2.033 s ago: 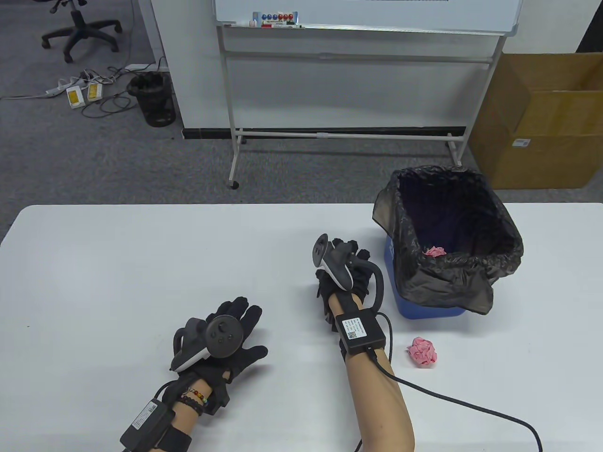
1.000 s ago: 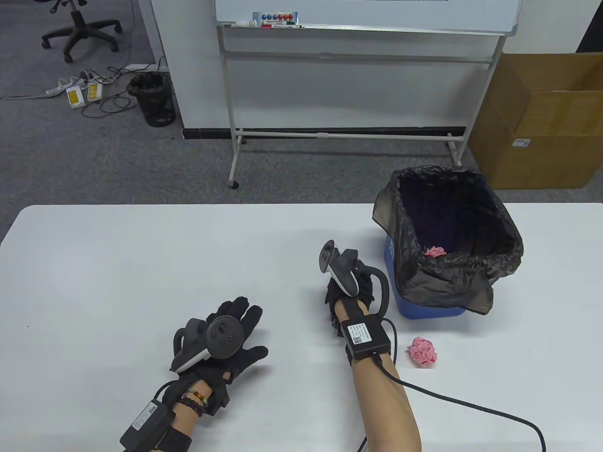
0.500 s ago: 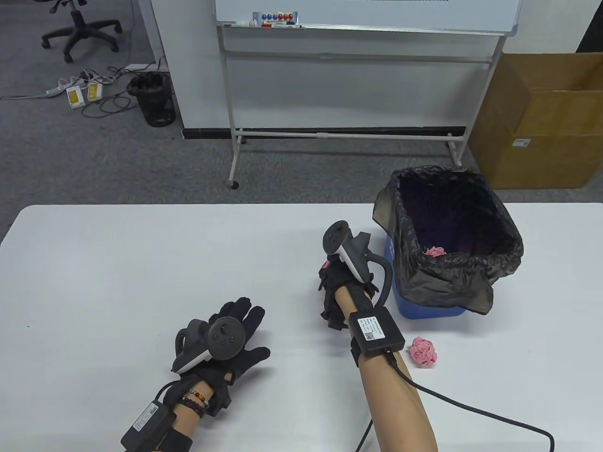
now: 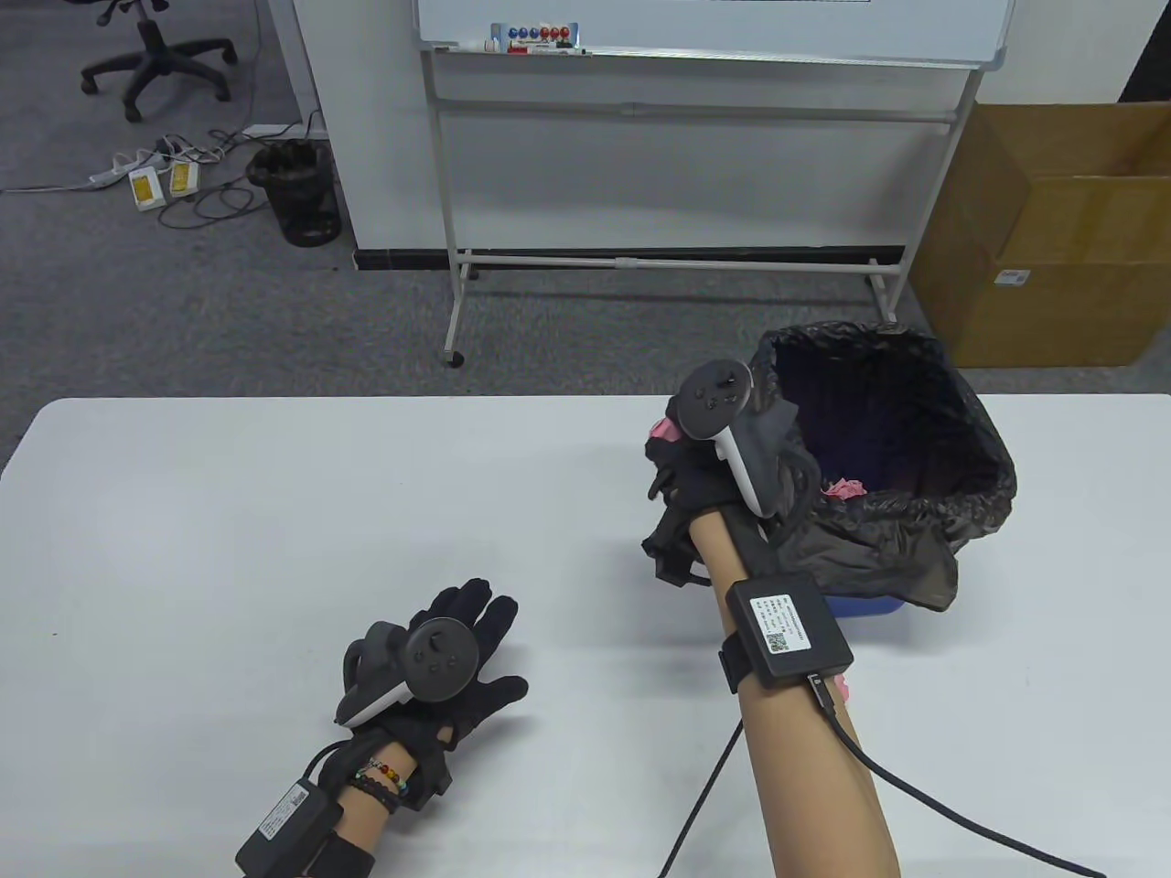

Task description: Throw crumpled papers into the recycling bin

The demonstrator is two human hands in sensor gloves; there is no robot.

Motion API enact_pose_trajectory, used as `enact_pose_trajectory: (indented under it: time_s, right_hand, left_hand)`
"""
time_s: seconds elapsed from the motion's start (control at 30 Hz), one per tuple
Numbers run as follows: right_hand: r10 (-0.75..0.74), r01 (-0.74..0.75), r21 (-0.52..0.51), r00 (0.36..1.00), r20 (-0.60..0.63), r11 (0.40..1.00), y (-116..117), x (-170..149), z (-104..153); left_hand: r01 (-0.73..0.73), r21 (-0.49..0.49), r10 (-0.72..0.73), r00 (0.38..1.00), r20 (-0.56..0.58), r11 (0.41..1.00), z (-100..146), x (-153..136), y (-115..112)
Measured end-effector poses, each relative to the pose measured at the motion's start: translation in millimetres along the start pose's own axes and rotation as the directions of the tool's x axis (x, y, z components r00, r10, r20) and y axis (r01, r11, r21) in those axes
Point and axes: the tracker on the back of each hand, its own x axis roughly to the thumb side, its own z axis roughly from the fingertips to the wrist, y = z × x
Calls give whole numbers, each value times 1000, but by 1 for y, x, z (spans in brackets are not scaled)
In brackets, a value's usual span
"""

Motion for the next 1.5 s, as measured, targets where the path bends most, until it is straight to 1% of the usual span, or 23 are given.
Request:
enact_pose_trajectory:
  time_s: [0.1, 0.13, 0.17, 0.23, 0.37, 0.43, 0.47, 0.5, 0.53, 0.57, 0.6, 0.7, 0.77, 0.97, 1.1, 1.17, 1.3, 1.43, 1.5]
  right_hand:
    - [-1, -1, -126, 1000, -14, 992, -32, -10, 0]
    - [0, -2, -159, 1000, -14, 987, -38, -13, 0]
    - [10, -13, -211, 1000, -16, 977, -50, -17, 2]
    - [56, -59, -280, 998, -21, 958, -63, -23, 3]
    - [154, -159, -416, 987, -46, 896, -80, -37, 5]
    - [185, -202, -444, 979, -82, 873, -84, -46, 3]
    - [206, -239, -433, 971, -122, 869, -85, -53, 0]
    - [217, -260, -402, 965, -149, 878, -84, -61, -3]
    - [233, -276, -320, 958, -167, 906, -81, -67, -7]
    - [261, -294, -179, 947, -186, 939, -77, -75, -10]
    - [262, -288, -125, 947, -188, 949, -76, -79, -10]
    - [216, -235, -111, 963, -160, 966, -73, -88, -9]
    - [220, -235, -108, 966, -135, 966, -75, -87, -5]
    - [222, -222, -79, 975, -1, 972, -76, -69, 12]
    - [219, -213, -54, 966, 138, 976, -70, -53, 29]
    - [206, -203, -36, 958, 201, 978, -65, -46, 38]
    - [200, -222, 32, 926, 321, 974, -46, -37, 58]
    - [195, -245, 75, 892, 407, 967, -25, -33, 75]
    - [176, -252, 117, 878, 444, 961, -12, -33, 84]
  left_hand:
    - [4, -3, -4, 1000, 2, 1000, 0, 1, -1]
    - [5, -4, -5, 1000, 2, 1000, 0, 1, -1]
    - [6, -4, -6, 1000, 3, 1000, 0, 1, -1]
    - [8, -1, -8, 1000, 4, 1000, 0, 2, -1]
    - [12, 1, -12, 1000, 3, 1000, 0, 2, -1]
    - [12, 1, -12, 1000, 3, 1000, 0, 2, 0]
    - [13, 0, -13, 1000, 1, 1000, 0, 2, 0]
    - [12, -1, -12, 1000, -1, 1000, 0, 1, 0]
    - [10, -1, -10, 1000, -2, 1000, -1, 1, 0]
    - [9, -3, -9, 1000, -3, 1000, -1, 1, -1]
    - [9, -4, -9, 1000, -4, 1000, -1, 1, -1]
    - [10, -7, -11, 1000, -6, 1000, -1, 1, -1]
    - [13, -8, -13, 1000, -7, 1000, -1, 2, -1]
    - [16, -5, -16, 1000, -9, 1000, -1, 2, 0]
    - [14, 1, -14, 1000, -8, 1000, -1, 2, 0]
    - [14, 1, -14, 1000, -7, 1000, -1, 2, 0]
    - [12, 4, -12, 1000, -5, 1000, -1, 2, 1]
    - [10, 5, -10, 1000, -5, 1000, 0, 2, 1]
    - [10, 5, -10, 1000, -6, 1000, 0, 1, 1]
